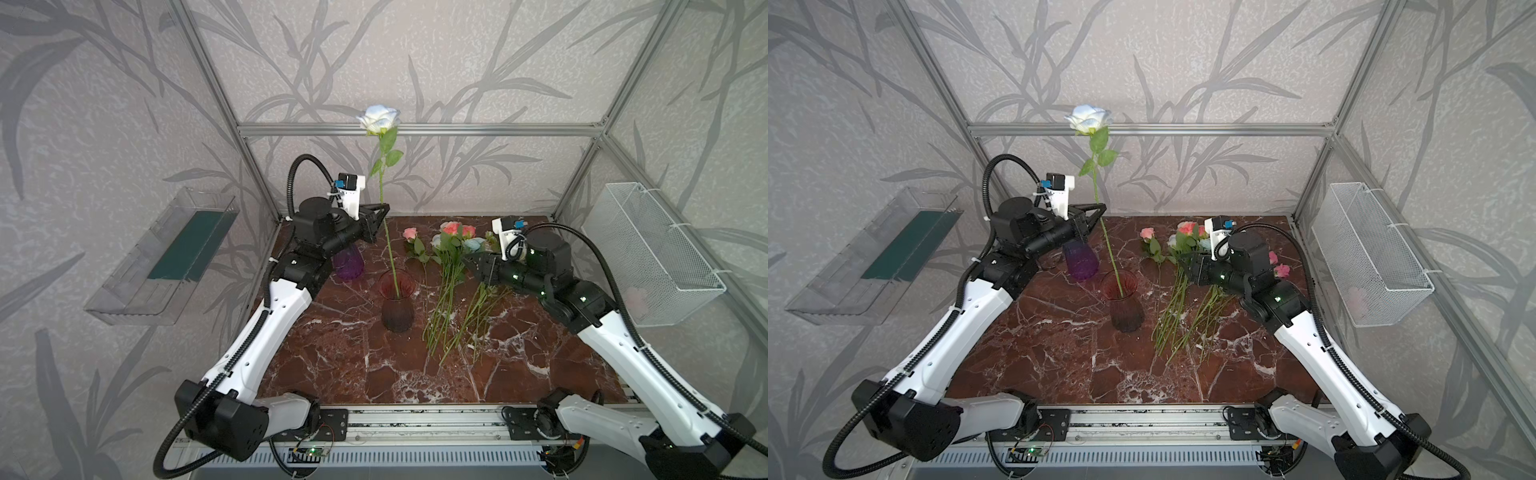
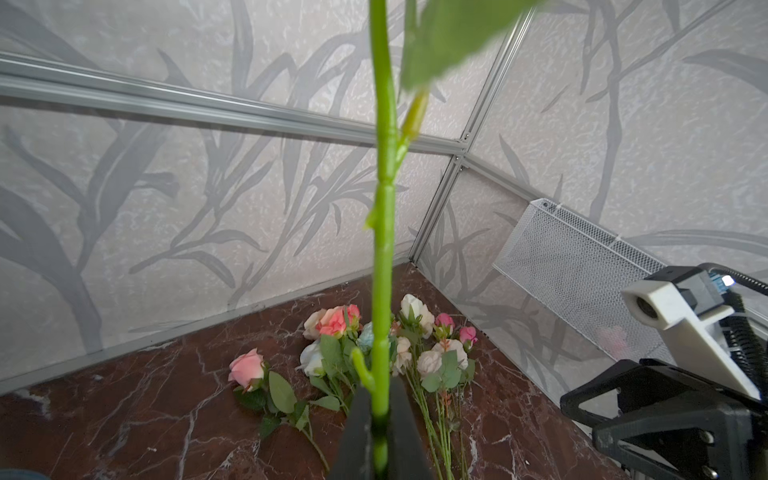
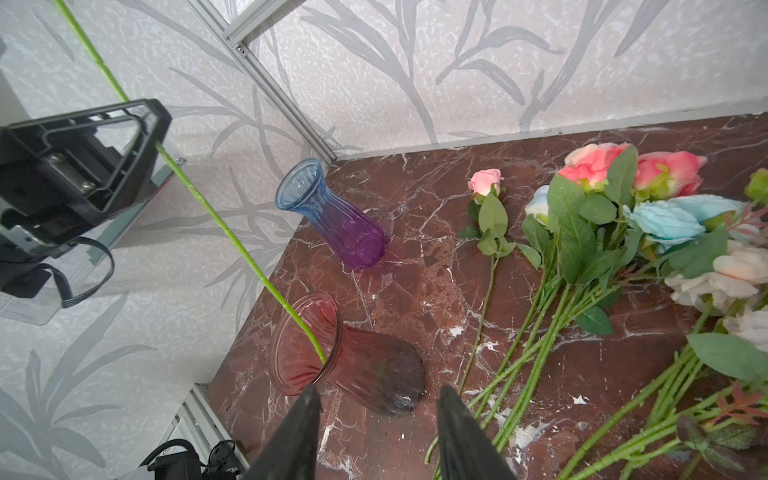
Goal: Arrange the flowers into the vase
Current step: 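Lower the white rose stem into the pink vase with the left gripper, then grasp and lift a pink rose with the right gripper while the left gripper withdraws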
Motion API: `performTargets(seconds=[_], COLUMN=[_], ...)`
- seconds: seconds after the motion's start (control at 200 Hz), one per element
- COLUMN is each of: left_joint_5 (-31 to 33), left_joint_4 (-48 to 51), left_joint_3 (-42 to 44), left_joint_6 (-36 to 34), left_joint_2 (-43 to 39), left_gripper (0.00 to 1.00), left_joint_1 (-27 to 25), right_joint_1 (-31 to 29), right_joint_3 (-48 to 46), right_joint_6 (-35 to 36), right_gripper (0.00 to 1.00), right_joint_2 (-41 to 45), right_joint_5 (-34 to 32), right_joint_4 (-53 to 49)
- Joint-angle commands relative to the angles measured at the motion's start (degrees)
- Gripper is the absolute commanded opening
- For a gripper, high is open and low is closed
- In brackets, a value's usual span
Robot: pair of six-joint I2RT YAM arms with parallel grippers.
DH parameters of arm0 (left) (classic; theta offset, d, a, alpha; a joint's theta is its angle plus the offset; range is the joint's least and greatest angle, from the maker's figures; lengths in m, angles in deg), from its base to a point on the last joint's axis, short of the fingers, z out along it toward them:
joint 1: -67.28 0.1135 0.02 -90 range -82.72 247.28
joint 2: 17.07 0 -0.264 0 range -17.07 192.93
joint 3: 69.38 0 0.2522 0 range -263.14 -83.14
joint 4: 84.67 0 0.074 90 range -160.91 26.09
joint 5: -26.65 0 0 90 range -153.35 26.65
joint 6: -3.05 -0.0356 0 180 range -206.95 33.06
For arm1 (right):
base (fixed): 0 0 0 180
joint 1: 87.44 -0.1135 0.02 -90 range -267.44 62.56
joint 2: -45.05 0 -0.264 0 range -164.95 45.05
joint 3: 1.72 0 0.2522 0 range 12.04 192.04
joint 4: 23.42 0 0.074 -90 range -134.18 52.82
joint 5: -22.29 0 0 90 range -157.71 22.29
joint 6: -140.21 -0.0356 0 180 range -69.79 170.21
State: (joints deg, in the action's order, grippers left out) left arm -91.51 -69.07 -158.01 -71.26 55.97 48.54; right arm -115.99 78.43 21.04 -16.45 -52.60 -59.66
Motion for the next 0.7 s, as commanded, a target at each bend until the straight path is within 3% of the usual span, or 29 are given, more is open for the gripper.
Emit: performTargets(seconds=[0.0, 0.14, 0.385, 0.555, 0.695], left_joint_5=[1.7, 2.6, 6.9, 8.1, 9.0], left_joint_4=[-2.7, 0.4, 3.0, 5.8, 9.1], left_joint_3=[0.8, 5.0, 13.0, 14.1, 14.2], left_joint_6=[-3.6, -3.5, -2.8, -3.1, -4.5], left_joint_2=[-1.6, -1.5, -4.4, -6.7, -9.8], left_gripper=[0.0, 0.0, 0.1, 0.34, 0.47], left_joint_1=[-1.3, -3.7, -6.8, -7.7, -7.7], right_joint_1=[0.4, 0.5, -0.2, -0.6, -0.9], right_joint_3=[-0.6, -0.8, 1.3, 3.5, 5.9], right_joint_6=[-1.0, -1.4, -0.4, 1.2, 2.3], right_gripper=[0.46, 0.47, 0.47, 0.46, 0.43], right_joint_2=[-0.6, -5.3, -18.1, -26.3, -32.2], right_joint_5=[2.5, 4.0, 0.8, -1.8, -4.3], right_joint_4=[3.4, 4.0, 5.0, 5.3, 5.1])
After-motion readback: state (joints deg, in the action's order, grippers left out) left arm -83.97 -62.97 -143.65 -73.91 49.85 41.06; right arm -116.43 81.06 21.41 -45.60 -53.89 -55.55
